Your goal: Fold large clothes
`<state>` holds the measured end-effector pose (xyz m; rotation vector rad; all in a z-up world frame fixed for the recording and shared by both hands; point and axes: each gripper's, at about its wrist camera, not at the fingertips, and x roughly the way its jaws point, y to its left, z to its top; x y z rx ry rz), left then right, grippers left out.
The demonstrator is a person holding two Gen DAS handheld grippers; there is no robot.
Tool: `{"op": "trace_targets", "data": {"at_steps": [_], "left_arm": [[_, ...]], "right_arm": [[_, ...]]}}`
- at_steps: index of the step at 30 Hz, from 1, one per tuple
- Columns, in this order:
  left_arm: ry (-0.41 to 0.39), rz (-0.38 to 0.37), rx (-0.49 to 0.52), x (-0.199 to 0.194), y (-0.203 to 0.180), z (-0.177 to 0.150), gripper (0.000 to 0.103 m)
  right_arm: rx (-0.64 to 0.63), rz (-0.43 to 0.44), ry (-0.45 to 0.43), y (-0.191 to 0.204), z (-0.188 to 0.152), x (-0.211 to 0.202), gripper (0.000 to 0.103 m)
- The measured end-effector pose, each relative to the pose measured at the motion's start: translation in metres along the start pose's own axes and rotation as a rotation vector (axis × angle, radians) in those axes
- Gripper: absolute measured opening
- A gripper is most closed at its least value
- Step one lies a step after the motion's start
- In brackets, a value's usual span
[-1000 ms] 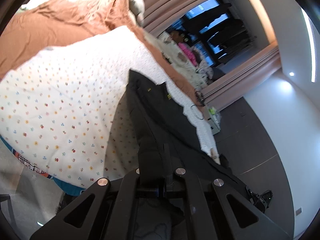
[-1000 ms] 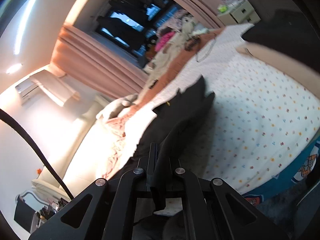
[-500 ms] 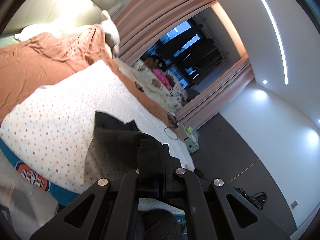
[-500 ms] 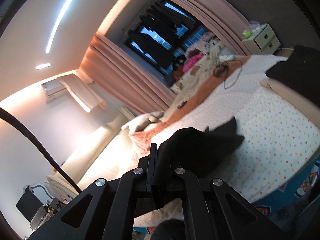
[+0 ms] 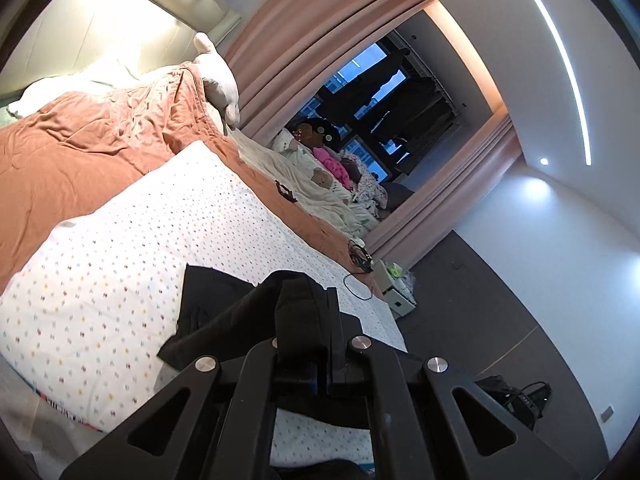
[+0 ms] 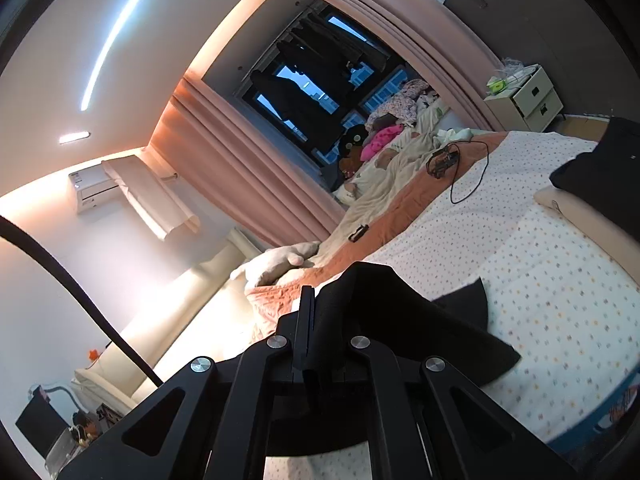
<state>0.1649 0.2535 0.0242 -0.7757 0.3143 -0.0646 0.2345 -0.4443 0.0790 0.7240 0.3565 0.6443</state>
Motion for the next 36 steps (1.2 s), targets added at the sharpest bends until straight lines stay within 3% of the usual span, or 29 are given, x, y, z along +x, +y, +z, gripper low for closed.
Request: {"op": "trace_targets", "data": {"at_steps": [14,29,36], "left_arm": [[0.063,0.102,0.012,0.121,0.027,0.036,0.004],[0.189,0.223,0.004,0.24,0.084,0.028,0.004],[0.218,0.276,-0.009,0.279,0.107,0.015,0.004]], "right_arm": [[0.031,-0.074,0.031,-0.019,0.035,0.107,0.0],[0.103,-0.204,0.129,-0.047,0.034,0.192,0.0],[0.138,-0.262,0.18,-0.051,0.038,0.22,0.001]]}}
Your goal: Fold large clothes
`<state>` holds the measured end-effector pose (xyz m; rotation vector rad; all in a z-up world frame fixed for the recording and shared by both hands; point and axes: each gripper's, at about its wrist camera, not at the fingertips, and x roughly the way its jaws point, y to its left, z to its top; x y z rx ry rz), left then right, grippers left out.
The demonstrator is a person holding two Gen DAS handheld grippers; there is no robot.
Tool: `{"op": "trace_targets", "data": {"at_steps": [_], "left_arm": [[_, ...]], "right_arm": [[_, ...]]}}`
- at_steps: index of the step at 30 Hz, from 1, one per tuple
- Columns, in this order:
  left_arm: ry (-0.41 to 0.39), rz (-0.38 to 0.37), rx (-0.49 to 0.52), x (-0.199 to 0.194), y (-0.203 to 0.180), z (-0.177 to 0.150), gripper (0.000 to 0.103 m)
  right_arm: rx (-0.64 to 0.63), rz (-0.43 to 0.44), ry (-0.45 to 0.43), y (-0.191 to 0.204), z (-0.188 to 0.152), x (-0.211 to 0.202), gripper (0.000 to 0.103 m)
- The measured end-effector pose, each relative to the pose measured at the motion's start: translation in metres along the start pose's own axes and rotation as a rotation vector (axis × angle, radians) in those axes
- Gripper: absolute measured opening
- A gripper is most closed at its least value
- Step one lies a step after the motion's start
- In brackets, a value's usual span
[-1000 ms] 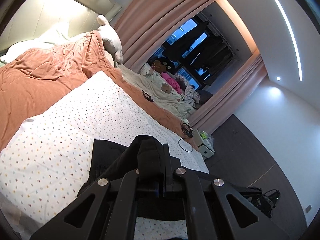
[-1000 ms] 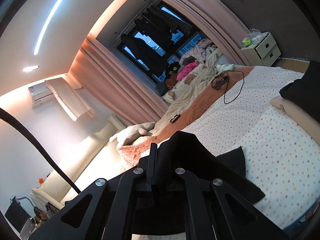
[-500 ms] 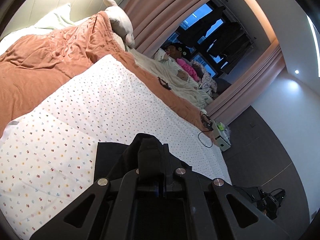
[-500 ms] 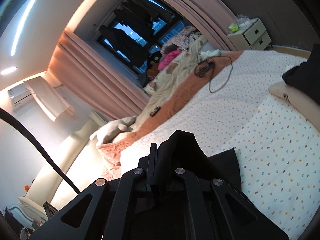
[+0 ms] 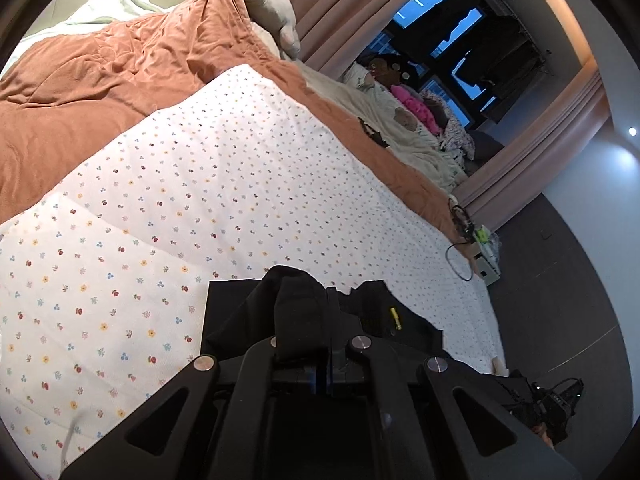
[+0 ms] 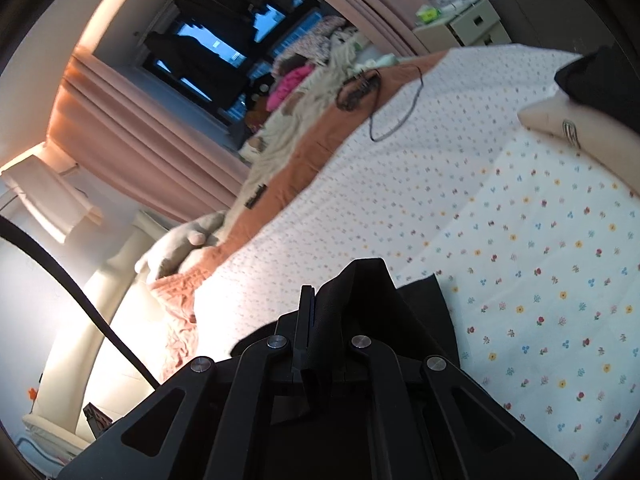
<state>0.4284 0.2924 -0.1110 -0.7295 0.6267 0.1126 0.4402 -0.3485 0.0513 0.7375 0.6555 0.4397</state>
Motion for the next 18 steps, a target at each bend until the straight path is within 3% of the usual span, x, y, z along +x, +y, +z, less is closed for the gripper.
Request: {"op": "trace_targets", "data": {"at_steps": [4,5,7,8,10,12,14,18], "left_arm": [[0.028,0.002,-0.025,0.02,0.003,0.003,0.004],[0.043,0.007,-0.044,0.025,0.004,0.003,0.004],[0.055,0.004,-0.061,0.031,0.006,0.002,0.005],[0.056,-0.006,-0.06,0.032,0.005,0.001,0.01],[0.054,-0.011,-0.048,0.031,0.002,-0.002,0.029],[0.035,-0.022,-0.047,0.027,0.002,-0.003,0.09],[-0.008,-0.039,-0.067,0.016,0.004,-0.005,0.099],[-0.012,-0.012,-0.059,0.002,0.007,-0.008,0.099]], "right_arm": [[-0.004,-0.045,0.012,0.009,0.006,0.008,0.004],[-0.01,-0.052,0.012,0.013,0.007,0.009,0.012],[-0.014,-0.043,0.011,0.017,0.006,0.009,0.065],[-0.014,-0.034,0.012,0.018,0.007,0.009,0.1],[-0.02,-0.025,-0.004,0.022,0.007,0.003,0.103],[-0.026,-0.025,0.001,0.025,0.007,-0.005,0.103],[-0.019,-0.025,0.008,0.025,0.007,-0.011,0.103],[-0.027,-0.062,0.012,0.02,0.0,-0.031,0.103]]}}
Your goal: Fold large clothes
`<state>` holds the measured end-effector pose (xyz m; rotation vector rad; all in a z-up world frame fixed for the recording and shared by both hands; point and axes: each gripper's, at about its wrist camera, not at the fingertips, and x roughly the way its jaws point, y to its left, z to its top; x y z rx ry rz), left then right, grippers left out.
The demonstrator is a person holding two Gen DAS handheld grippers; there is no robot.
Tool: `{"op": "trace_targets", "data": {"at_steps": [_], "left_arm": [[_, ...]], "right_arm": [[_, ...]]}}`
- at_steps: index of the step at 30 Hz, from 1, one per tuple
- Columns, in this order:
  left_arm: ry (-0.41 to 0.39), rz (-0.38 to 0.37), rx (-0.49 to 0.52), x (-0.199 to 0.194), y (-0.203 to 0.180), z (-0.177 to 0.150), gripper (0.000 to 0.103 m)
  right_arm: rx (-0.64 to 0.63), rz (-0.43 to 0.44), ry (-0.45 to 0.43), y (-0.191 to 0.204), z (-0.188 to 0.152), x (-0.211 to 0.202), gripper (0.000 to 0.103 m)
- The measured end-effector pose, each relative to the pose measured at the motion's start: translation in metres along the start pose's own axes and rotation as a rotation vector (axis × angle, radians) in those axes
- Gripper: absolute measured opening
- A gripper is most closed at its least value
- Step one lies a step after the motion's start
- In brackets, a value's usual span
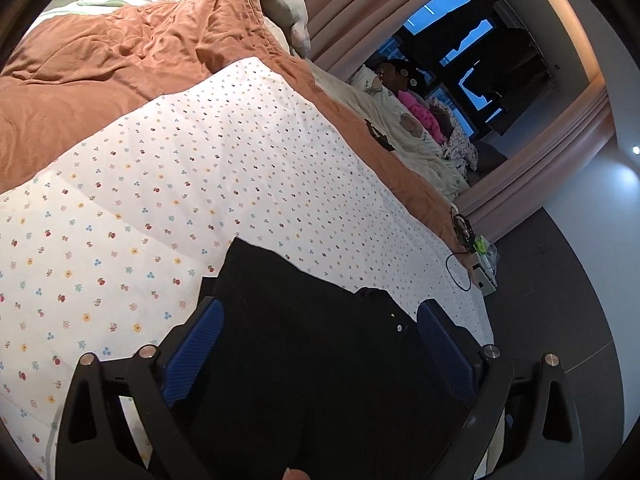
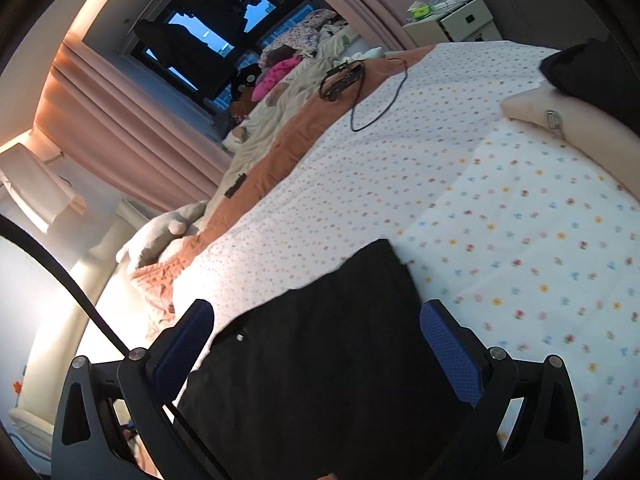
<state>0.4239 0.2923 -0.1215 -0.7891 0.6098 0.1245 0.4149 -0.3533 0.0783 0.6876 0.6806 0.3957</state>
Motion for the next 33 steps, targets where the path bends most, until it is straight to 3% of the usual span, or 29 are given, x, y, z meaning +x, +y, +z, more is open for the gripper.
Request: {"op": "trace_targets", "data": {"at_steps": [10,15,25,26,31,33], "left_arm": [[0.085,0.099,0.04,-0.017,0.034,-0.036,0.098],[0.129,0.159,0.063,-0.025,0.051,-0.057,0.078],[0.225,0.179,0.081,-0.017,0.079,-0.09,0.073],[0.234,0.172,0.078,-0.014,0.08,-0.091,0.073],[0.261,0.142,0.061,0.003,0.084,-0.092,0.047],[0.252,0.135,0.074,0.008,0.081,-0.09,0.026]], "right_arm": [[-0.085,-0.129,0.076,-0.014,-0.024,-0.039,0.099],[-0.121,-0.204,0.131,-0.019,-0.043,-0.052,0.077],[-0.117,-0.27,0.213,-0.032,-0.079,-0.066,0.075],[-0.114,-0.268,0.218,-0.032,-0.08,-0.065,0.069],[-0.106,-0.234,0.244,-0.034,-0.078,-0.047,0.046],[-0.116,-0.226,0.248,-0.033,-0.076,-0.038,0.022]]}}
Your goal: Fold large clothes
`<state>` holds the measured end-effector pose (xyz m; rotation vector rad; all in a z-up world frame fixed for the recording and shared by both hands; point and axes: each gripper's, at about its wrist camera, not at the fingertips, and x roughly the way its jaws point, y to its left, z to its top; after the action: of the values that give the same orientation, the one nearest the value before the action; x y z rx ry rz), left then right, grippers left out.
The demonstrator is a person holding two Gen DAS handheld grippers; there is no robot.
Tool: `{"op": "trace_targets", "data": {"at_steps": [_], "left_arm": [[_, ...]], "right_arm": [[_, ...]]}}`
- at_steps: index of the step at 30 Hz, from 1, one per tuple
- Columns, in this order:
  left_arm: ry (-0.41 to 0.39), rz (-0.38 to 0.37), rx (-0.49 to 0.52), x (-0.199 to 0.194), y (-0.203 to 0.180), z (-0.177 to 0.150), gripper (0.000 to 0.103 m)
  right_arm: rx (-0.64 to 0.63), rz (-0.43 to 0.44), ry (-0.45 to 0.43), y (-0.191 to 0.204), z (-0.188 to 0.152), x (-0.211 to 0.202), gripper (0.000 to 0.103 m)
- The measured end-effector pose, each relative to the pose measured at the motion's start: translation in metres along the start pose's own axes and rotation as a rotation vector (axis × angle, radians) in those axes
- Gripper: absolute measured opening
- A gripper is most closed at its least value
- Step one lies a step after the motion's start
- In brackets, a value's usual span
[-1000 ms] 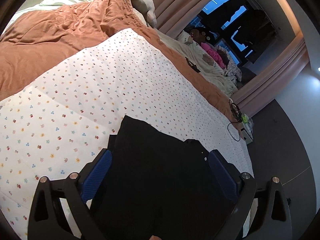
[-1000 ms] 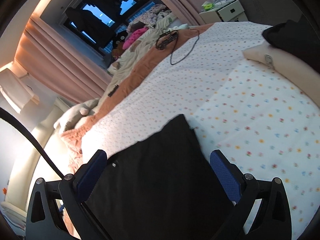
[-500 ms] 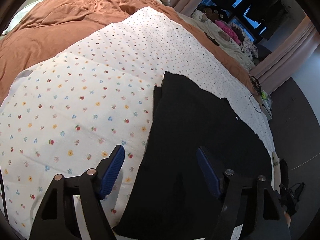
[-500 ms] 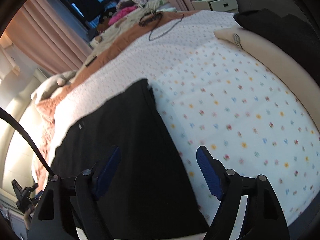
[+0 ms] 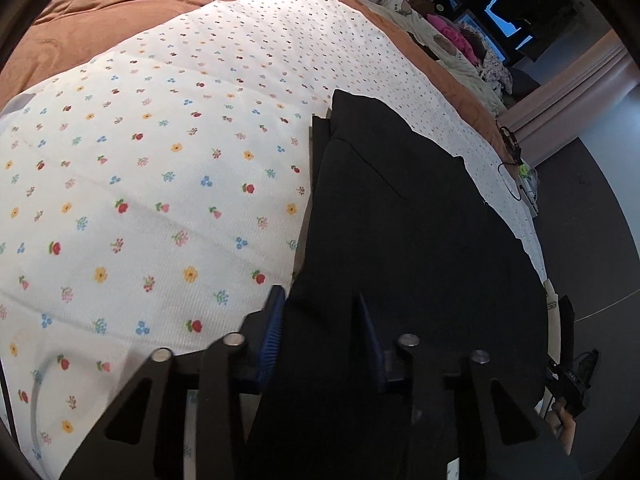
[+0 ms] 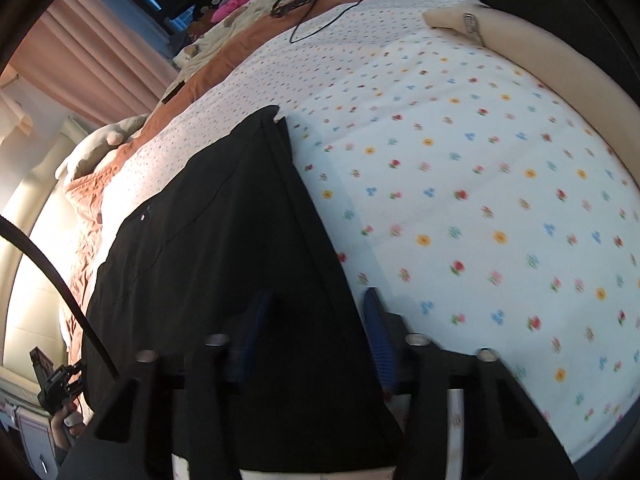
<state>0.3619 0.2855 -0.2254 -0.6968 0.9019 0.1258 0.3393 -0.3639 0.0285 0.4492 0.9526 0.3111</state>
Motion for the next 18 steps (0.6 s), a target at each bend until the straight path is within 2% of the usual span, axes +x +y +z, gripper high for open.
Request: {"op": "trace_targets", "data": {"at_steps": [1,2,3,10,14,18], "left_arm": [[-0.004,0.006,0.006,0.001,-0.002,0.001,0.019],[-0.011,0.016,0.016,0.002,-0.005,0.004,0.01],[-0.021,0.032,0.028,0.002,-0.009,0.007,0.006],[-0.036,0.082,0.044,0.01,-0.015,0.022,0.004],[-0.04,0.086,0.023,0.013,-0.014,0.026,0.004],[-0.004,0.057,0.024,0.007,-0.017,0.024,0.004]], "right_arm": [[-0.006,-0.004,-0.002,0.001,0.001,0.003,0.014],[-0.014,-0.014,-0.008,0.002,0.003,0.006,0.001],[-0.028,-0.024,-0.02,0.003,0.006,0.009,0.0],[-0.05,-0.042,-0.05,0.008,0.017,0.021,0.0],[-0.042,-0.05,-0.051,0.009,0.02,0.025,0.0],[0.002,-0.094,-0.039,0.009,0.021,0.017,0.0]]}}
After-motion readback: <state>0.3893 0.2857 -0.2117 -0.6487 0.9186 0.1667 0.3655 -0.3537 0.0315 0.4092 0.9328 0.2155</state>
